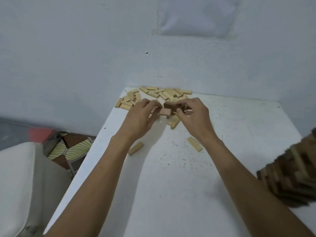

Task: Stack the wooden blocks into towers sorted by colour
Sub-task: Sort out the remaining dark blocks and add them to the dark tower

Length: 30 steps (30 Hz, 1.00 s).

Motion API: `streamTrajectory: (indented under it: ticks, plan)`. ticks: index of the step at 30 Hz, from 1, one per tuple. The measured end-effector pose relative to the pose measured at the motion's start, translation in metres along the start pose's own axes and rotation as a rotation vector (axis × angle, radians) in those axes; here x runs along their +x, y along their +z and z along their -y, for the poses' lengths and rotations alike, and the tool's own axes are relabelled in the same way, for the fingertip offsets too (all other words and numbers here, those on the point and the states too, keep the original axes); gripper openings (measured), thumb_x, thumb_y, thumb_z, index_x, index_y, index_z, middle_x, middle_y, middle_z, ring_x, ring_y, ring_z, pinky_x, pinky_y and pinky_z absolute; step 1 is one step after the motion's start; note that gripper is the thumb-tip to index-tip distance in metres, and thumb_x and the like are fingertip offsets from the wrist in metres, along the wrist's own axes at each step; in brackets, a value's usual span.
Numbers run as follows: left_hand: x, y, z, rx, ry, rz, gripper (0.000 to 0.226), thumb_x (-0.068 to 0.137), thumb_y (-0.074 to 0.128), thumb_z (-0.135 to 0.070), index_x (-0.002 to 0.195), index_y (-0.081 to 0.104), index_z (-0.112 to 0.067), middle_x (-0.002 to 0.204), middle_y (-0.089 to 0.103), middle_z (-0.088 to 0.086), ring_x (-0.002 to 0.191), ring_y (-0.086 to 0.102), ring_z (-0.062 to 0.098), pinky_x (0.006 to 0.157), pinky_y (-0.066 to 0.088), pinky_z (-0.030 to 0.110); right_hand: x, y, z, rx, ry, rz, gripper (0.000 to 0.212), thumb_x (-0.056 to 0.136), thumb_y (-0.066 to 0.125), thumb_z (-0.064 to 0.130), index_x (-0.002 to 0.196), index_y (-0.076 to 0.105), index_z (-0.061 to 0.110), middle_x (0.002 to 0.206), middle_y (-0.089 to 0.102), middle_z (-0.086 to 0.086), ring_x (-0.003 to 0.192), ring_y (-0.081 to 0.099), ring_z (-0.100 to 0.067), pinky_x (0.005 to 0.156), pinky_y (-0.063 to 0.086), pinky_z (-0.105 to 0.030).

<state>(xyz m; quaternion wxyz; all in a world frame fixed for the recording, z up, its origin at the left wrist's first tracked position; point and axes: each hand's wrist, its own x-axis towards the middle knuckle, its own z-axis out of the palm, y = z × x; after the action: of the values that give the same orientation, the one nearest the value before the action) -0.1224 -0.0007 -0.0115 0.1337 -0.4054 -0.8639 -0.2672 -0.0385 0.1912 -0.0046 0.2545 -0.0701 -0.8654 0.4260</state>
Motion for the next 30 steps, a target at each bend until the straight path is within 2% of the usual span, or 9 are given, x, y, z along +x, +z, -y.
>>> streamTrajectory:
  ticks: [5,9,11,15,19,23,25,27,30]
  plan:
    - [-0.044,0.003,-0.038,-0.047,-0.061,0.037,0.022,0.096,0.057,-0.028,0.117,0.059,-0.023,0.112,0.055,-0.002,0.093,0.057,0.018,0.074,0.051,0.036,-0.049,-0.014,0.000,0.023,0.025,0.058,0.025,0.090,0.066,0.011,0.115,0.071,0.012,0.110,0.060,-0.006,0.100,0.063,-0.012,0.088,0.053,-0.017]
    - [-0.069,0.013,-0.056,-0.066,-0.051,0.144,0.021,0.095,0.057,-0.029,0.116,0.057,-0.026,0.117,0.054,-0.007,0.093,0.055,0.018,0.077,0.050,0.042,-0.081,-0.024,-0.006,-0.032,0.007,0.108,0.024,0.087,0.066,0.008,0.110,0.072,0.010,0.112,0.062,-0.003,0.104,0.061,-0.013,0.091,0.056,-0.034]
    - [-0.077,0.019,-0.063,-0.061,-0.044,0.201,0.021,0.094,0.058,-0.028,0.115,0.057,-0.025,0.122,0.055,-0.006,0.095,0.055,0.020,0.080,0.049,0.047,-0.093,-0.028,-0.005,-0.061,0.012,0.144,0.025,0.088,0.065,0.008,0.113,0.071,0.008,0.119,0.059,-0.004,0.111,0.059,-0.016,0.093,0.055,-0.036]
    - [-0.088,0.027,-0.071,-0.075,-0.058,0.226,0.023,0.093,0.058,-0.036,0.113,0.061,-0.025,0.145,0.046,-0.002,0.116,0.051,0.026,0.092,0.044,0.046,-0.105,-0.037,-0.001,-0.071,-0.005,0.160,0.028,0.090,0.063,0.009,0.116,0.071,0.013,0.111,0.055,-0.002,0.103,0.058,-0.011,0.091,0.052,-0.022]
    - [-0.099,0.031,-0.078,-0.170,-0.067,0.231,0.019,0.089,0.066,-0.031,0.107,0.063,-0.025,0.146,0.047,-0.004,0.120,0.053,0.021,0.094,0.046,0.044,-0.118,-0.042,0.002,-0.127,-0.074,0.240,0.028,0.090,0.065,0.012,0.117,0.070,0.018,0.104,0.062,0.001,0.094,0.056,-0.007,0.082,0.041,-0.007]
    - [-0.114,0.028,-0.085,-0.237,-0.101,0.191,0.029,0.085,0.069,-0.028,0.112,0.059,-0.028,0.141,0.048,-0.013,0.117,0.051,0.011,0.095,0.043,0.033,-0.137,-0.045,-0.006,-0.141,-0.069,0.249,0.025,0.091,0.065,0.011,0.115,0.070,0.015,0.097,0.066,0.005,0.079,0.054,-0.002,0.074,0.039,-0.009]
    - [-0.120,0.026,-0.090,-0.287,-0.134,0.171,0.037,0.084,0.071,-0.025,0.118,0.056,-0.030,0.138,0.049,-0.017,0.110,0.053,0.007,0.093,0.043,0.028,-0.144,-0.044,-0.011,-0.121,-0.066,0.242,0.026,0.091,0.066,0.009,0.117,0.070,0.013,0.107,0.066,0.000,0.082,0.056,-0.003,0.076,0.042,-0.011]
    - [-0.123,0.024,-0.094,-0.330,-0.162,0.162,0.046,0.083,0.073,-0.024,0.124,0.054,-0.031,0.137,0.051,-0.017,0.107,0.054,0.006,0.093,0.044,0.026,-0.147,-0.043,-0.013,-0.152,-0.086,0.239,0.029,0.093,0.065,0.009,0.121,0.070,0.012,0.123,0.059,-0.005,0.091,0.056,-0.006,0.080,0.039,-0.003]
    - [-0.121,0.024,-0.096,-0.350,-0.176,0.160,0.056,0.080,0.076,-0.024,0.131,0.054,-0.029,0.137,0.053,-0.012,0.108,0.055,0.004,0.096,0.047,0.026,-0.149,-0.041,-0.013,-0.144,-0.102,0.203,0.025,0.093,0.064,0.009,0.117,0.071,0.013,0.122,0.053,-0.006,0.085,0.055,-0.005,0.079,0.041,-0.005]
